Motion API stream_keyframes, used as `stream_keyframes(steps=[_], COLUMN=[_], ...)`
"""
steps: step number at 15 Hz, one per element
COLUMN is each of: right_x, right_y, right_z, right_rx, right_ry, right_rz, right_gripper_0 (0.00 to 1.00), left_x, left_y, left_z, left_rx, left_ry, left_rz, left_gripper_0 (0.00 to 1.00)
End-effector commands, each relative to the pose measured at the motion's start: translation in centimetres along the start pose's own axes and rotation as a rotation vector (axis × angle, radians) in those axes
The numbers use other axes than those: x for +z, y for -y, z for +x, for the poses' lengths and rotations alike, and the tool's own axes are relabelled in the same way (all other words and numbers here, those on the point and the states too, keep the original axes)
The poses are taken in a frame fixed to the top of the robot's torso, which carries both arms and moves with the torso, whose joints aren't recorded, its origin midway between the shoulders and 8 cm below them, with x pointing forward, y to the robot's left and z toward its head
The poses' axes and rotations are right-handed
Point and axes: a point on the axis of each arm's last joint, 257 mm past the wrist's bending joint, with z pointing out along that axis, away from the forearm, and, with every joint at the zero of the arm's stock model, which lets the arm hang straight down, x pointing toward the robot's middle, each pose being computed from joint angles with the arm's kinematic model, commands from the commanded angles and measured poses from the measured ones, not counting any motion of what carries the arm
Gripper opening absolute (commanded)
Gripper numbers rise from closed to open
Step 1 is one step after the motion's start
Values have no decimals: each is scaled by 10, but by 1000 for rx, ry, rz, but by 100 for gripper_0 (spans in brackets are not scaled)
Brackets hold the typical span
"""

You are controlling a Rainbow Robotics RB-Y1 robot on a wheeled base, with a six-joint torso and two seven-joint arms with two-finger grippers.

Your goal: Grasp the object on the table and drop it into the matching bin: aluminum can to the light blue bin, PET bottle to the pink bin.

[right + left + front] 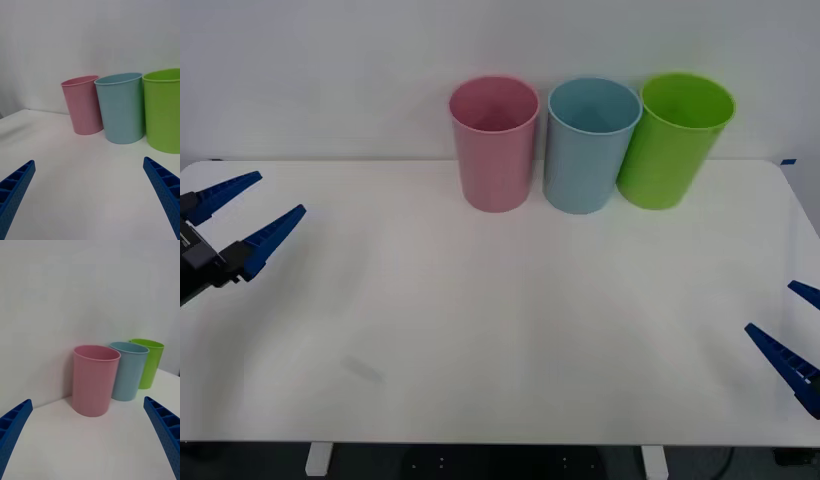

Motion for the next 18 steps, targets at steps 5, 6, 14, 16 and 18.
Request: stream_keyframes(steps=[5,6,14,16,18], right_x=[0,0,0,0,0], right_y=[0,0,0,0,0], right_z=[0,0,0,0,0], right_rx=[0,0,0,0,0], right_ry=[0,0,0,0,0], right_rz=[0,0,0,0,0], right_gripper_0=[100,100,100,100,100], left_x=[-72,-79,-124,-133,-140], left_y=[17,19,30,32,34], left_z=[17,20,44,43,46], left_rx=[3,8,36,21,9], left_ry=[-64,-76,-146,-141,-147], left_rz=[19,25,6,-1,-8], left_gripper_0=[100,100,100,100,100])
